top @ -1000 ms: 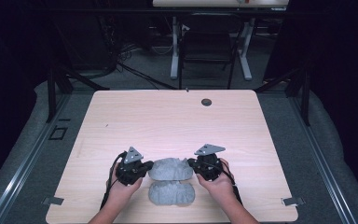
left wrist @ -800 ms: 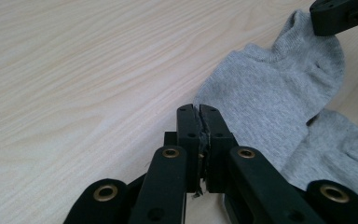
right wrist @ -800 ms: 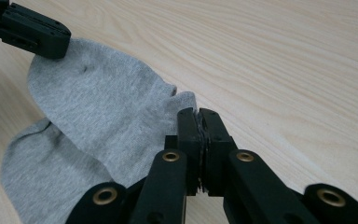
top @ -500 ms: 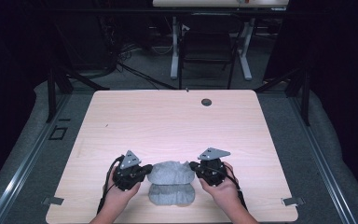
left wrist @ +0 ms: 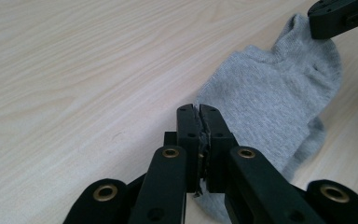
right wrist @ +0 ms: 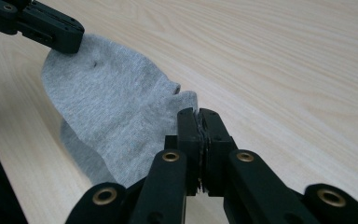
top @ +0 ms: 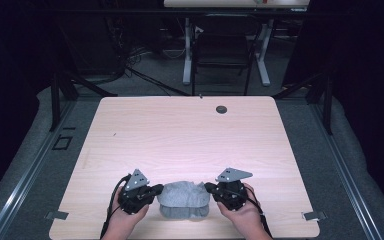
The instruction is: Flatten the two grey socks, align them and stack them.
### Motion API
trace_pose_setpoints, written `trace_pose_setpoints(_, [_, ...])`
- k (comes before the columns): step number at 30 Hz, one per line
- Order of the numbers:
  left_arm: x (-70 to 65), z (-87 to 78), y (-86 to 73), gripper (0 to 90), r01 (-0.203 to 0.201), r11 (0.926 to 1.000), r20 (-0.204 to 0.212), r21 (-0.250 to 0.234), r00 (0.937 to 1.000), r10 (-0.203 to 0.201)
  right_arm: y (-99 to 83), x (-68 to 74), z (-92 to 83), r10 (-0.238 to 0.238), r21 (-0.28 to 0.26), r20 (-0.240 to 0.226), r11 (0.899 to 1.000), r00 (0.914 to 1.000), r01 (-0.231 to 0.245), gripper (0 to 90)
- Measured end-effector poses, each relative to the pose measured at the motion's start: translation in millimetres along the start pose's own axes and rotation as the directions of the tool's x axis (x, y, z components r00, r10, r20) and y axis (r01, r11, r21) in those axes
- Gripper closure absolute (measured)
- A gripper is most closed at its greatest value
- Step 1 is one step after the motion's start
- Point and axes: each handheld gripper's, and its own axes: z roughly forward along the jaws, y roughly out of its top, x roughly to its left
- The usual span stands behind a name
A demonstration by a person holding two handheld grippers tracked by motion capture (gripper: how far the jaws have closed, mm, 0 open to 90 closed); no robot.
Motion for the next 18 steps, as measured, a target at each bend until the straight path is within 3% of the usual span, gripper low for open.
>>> trace_pose_setpoints(8, [-6.3,-4.9,-9.8,88.0,-0.002,0.9999,0.012,0.013,0.9999,0.002,-7.2,6.2,-3.8,-0.009,0.012,-0.013,1.0,0.9999,0.009,87.8])
trace_pose_setpoints(18, [-7.9,2.6,-18.7,88.0,0.002,0.9992,0.018,0.04,0.9998,-0.003,-15.2,8.5,1.0,-0.024,0.036,-0.008,0.999,0.9997,0.024,87.8])
